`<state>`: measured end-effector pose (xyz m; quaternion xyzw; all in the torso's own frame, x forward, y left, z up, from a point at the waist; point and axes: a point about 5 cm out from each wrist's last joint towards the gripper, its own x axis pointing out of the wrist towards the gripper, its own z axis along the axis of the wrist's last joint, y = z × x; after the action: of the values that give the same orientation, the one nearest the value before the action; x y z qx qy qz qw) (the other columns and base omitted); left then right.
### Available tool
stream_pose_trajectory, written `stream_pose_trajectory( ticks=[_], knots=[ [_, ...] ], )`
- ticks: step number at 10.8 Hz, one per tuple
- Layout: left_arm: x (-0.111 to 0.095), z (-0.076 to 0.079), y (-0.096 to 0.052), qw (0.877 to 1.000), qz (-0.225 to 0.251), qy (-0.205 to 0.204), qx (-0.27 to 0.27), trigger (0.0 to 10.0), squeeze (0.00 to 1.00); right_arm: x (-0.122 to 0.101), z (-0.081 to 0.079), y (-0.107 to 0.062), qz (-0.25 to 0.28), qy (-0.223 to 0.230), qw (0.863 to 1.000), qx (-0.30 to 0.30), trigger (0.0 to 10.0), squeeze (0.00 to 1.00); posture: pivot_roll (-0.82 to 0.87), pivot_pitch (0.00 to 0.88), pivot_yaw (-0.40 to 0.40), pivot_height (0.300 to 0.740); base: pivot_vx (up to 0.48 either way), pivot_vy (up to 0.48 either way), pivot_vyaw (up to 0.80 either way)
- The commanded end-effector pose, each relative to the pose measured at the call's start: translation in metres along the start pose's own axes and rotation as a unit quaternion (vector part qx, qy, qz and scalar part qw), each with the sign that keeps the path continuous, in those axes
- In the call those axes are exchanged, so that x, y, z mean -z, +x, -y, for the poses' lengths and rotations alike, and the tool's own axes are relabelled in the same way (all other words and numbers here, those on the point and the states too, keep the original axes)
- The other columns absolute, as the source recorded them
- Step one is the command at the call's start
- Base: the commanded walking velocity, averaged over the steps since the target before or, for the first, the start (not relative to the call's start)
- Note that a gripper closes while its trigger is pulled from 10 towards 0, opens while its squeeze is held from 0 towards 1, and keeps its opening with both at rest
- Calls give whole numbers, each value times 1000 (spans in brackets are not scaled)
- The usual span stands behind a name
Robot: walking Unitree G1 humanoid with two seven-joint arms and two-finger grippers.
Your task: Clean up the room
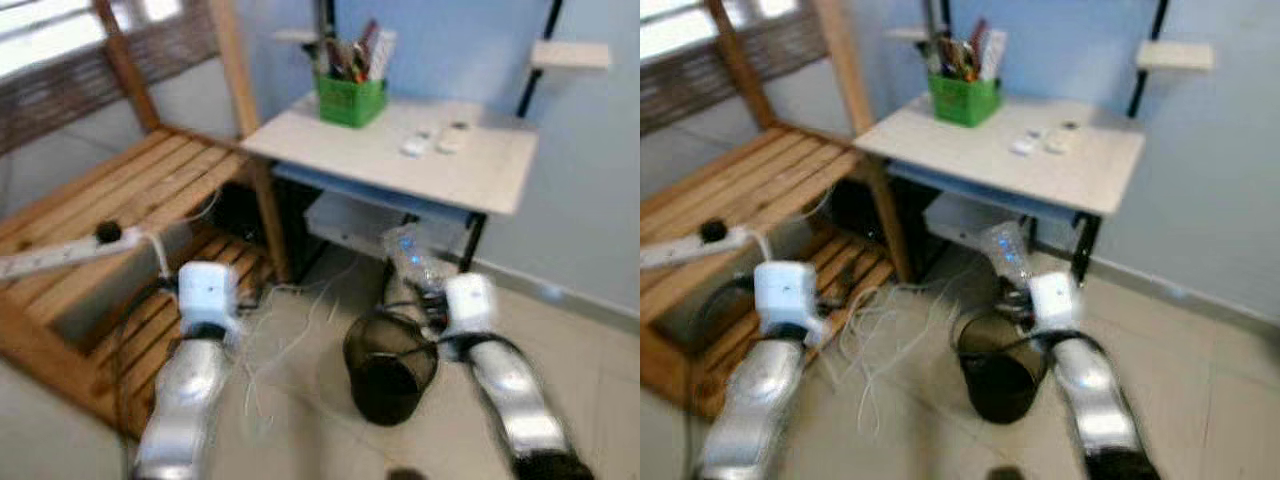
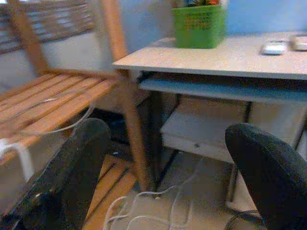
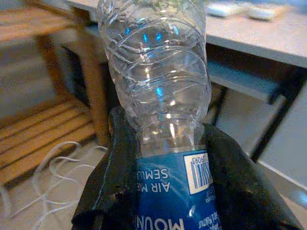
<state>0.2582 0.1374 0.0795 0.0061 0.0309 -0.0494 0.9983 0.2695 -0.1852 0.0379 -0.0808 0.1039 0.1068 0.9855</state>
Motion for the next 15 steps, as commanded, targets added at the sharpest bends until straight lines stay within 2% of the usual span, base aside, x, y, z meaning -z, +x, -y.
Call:
stream_pose_trajectory(
  ticks=[1,2,3,5,7,9,12,15],
  knots=[
    [0,-11,2,1000,-7,18,-12,10000,0,-13,-10,7,29,1,999,-15,10000,20,-159,0,125,740,450,0,0],
    [0,-9,5,999,-11,30,-5,10000,0,-13,-12,8,28,0,999,-16,10000,24,-160,0,126,740,0,0,0],
    [-3,-11,10,999,-6,38,-23,10000,0,-14,-12,10,30,-1,999,-15,10000,24,-165,0,133,740,0,0,0],
    [-8,-17,11,999,10,17,-46,10000,0,-16,-10,11,32,2,999,-12,10000,27,-171,0,136,740,0,0,0],
    [-10,-15,11,999,18,10,-37,10000,0,-14,-11,10,30,3,999,-11,10000,24,-173,0,141,740,0,0,0],
    [-9,-14,13,999,6,27,-27,10000,0,-15,-12,11,30,4,999,-11,10000,24,-177,0,148,740,311,-362,0],
    [-7,-15,13,999,-1,7,-33,10000,0,-14,-13,10,30,6,999,-13,10000,24,-178,0,151,740,326,-349,0],
    [-6,-15,13,999,-3,11,-30,10000,0,-14,-14,10,30,6,999,-14,10000,27,-177,0,151,740,370,-301,0]
  ],
)
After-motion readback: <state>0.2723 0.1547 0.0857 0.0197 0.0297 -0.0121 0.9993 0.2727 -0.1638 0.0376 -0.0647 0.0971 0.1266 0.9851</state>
